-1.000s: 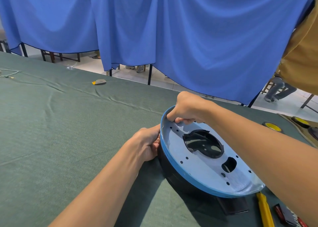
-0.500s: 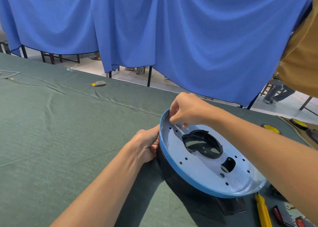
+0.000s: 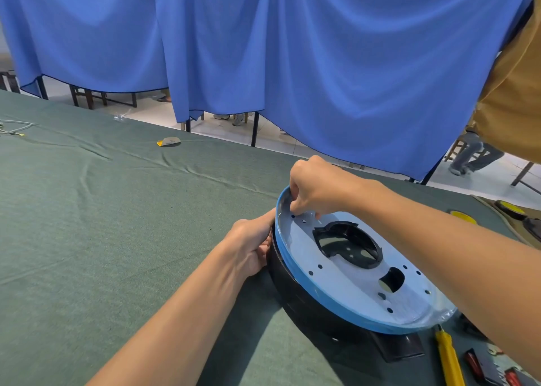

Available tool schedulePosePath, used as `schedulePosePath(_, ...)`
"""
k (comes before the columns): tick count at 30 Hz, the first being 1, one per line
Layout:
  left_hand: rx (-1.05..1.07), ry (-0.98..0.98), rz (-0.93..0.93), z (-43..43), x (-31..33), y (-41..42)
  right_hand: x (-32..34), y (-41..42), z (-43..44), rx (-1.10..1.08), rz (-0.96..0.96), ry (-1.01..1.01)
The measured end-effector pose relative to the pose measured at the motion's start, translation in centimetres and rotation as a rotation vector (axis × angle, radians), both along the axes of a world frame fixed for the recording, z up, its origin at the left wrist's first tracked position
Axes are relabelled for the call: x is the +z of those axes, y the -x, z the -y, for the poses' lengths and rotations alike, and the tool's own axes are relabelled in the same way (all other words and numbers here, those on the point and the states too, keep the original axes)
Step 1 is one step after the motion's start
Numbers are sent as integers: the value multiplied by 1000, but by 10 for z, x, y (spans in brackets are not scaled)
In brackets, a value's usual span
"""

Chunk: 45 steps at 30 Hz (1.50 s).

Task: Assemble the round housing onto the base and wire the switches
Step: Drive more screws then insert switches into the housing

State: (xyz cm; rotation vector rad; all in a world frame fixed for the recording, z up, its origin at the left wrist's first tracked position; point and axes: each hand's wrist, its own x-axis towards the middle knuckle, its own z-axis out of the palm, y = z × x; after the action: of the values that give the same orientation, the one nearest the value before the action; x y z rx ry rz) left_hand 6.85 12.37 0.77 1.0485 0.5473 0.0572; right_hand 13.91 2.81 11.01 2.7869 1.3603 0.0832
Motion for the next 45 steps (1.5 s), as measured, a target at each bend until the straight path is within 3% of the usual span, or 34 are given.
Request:
schedulePosePath(9,16,-33,-14,0,1,1,-4,3,-2,-87,-85,-124)
schedulePosePath(26,-43,-78,-47,-3,2,4,-6,7,-3,59,43,-65)
schedulePosePath(31,-44,-106,-33,-1,4,6,-5,10,-1,45,-16,-119)
schedulePosePath(38,-43,-78,-51,-2,6,7,-13,7,2,-122,-272,-311)
schedulePosePath(45,-38,-50,-30,-2,5,7,-16,5,8,-136,-304,-376)
